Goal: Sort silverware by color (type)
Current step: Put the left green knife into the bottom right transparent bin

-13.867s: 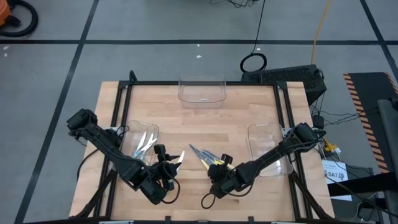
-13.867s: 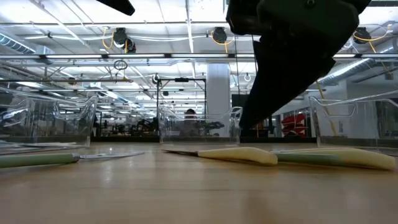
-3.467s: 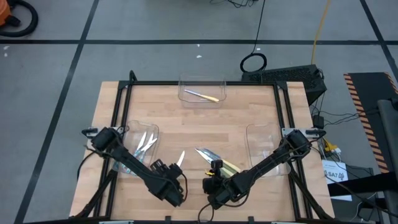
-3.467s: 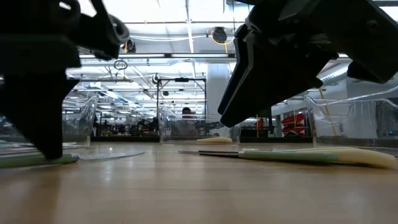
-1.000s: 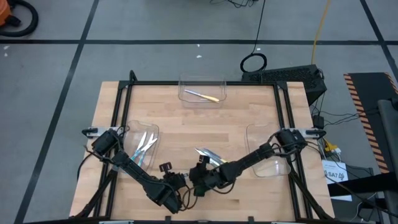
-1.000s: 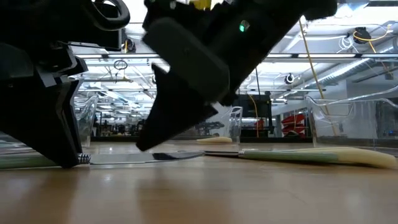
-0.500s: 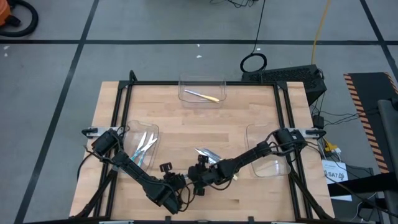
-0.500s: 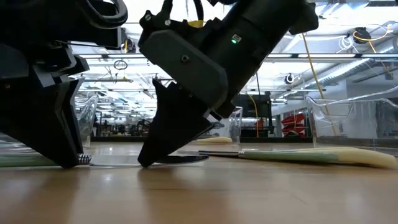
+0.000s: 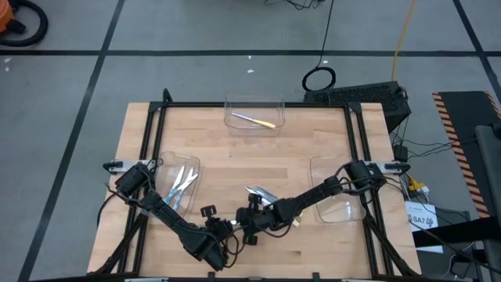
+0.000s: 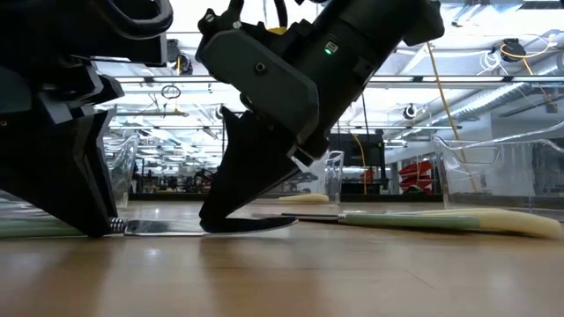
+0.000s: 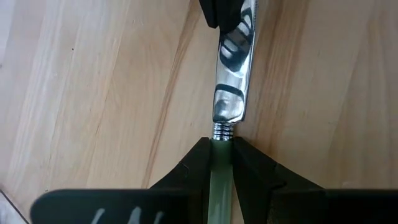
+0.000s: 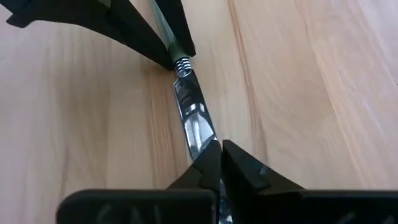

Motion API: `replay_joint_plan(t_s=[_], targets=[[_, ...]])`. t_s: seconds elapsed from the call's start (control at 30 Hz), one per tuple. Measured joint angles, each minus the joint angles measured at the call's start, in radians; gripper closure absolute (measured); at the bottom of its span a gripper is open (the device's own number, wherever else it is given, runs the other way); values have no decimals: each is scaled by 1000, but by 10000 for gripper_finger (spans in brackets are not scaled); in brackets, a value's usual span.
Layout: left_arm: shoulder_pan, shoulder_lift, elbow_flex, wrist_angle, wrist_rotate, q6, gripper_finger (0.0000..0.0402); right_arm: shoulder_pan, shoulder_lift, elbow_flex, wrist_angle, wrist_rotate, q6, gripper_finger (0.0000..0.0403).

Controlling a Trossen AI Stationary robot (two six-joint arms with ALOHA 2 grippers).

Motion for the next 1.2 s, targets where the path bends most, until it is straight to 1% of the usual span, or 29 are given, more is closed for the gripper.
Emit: replay_joint_plan(t_s=[0.17, 0.27, 0.37, 0.5, 0.63, 0.73, 0.83, 0.93, 1.0, 1.1, 1.2], targets=[[0, 0, 0, 3, -9, 15, 346, 0, -12, -1, -8, -34, 27, 395], [-6, 0, 0, 6, -14, 26, 346, 3, -15, -2, -9, -32, 47, 378], [-8, 0, 0, 16, -21, 35, 346, 10, -16, -2, -13, -8, 34, 346], [-16, 1, 0, 11, -37, 35, 346, 20, -16, -3, -16, 40, 32, 290], [-19, 1, 0, 8, -58, 53, 347, 22, -21, -3, -28, 42, 82, 242], [-19, 0, 0, 7, -62, 63, 347, 22, -21, -3, -61, 46, 110, 219], [-20, 0, 0, 6, -68, 78, 347, 21, -23, -3, -76, 31, 105, 209], [-21, 0, 0, 6, -72, 84, 347, 20, -24, -3, -77, 8, 101, 214], [-23, 0, 0, 5, -76, 85, 347, 20, -24, -3, -81, 10, 100, 232], [-24, 0, 0, 4, -84, 86, 347, 17, -25, -2, -95, 12, 102, 276], [-24, 0, 0, 5, -84, 85, 347, 15, -26, -1, -112, 9, 94, 333]])
